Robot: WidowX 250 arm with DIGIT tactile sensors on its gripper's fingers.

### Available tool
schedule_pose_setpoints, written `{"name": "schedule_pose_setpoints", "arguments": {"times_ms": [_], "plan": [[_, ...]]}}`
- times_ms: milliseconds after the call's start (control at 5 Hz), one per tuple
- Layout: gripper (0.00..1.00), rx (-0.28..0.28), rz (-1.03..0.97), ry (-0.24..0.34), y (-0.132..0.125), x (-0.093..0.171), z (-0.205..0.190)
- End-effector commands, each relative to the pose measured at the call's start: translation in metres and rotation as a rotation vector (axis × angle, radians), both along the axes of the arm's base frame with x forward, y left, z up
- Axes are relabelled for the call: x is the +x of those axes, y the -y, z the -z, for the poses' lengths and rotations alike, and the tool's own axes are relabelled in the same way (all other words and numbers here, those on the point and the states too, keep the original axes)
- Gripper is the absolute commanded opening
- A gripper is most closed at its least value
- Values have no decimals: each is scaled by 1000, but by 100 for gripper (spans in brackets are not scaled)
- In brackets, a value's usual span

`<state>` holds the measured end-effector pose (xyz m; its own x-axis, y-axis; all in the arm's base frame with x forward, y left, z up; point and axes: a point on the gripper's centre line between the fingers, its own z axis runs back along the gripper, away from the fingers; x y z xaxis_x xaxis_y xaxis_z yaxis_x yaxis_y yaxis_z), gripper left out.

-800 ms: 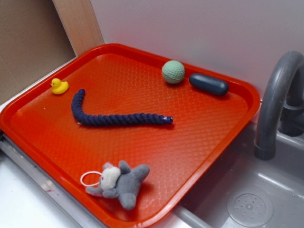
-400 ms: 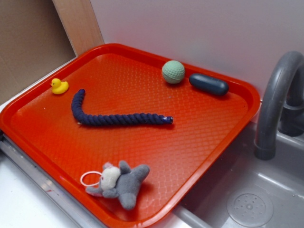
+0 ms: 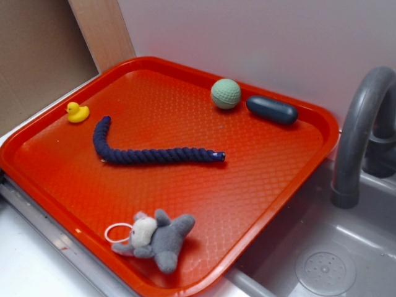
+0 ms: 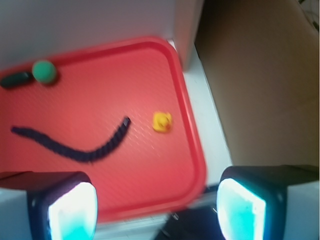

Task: Grab the green ball.

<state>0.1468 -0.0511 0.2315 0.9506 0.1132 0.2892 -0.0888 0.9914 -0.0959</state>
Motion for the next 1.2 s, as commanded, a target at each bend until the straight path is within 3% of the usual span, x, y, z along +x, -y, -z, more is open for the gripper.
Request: {"name": "schedule_pose_setpoints", "arguments": {"times_ms": [0,600,1000], "plan": [[100,-170,0,72,50,43,16],[100,-231,-29,104,128,114,83],[100,-275,-34,133,156,147,117]]}}
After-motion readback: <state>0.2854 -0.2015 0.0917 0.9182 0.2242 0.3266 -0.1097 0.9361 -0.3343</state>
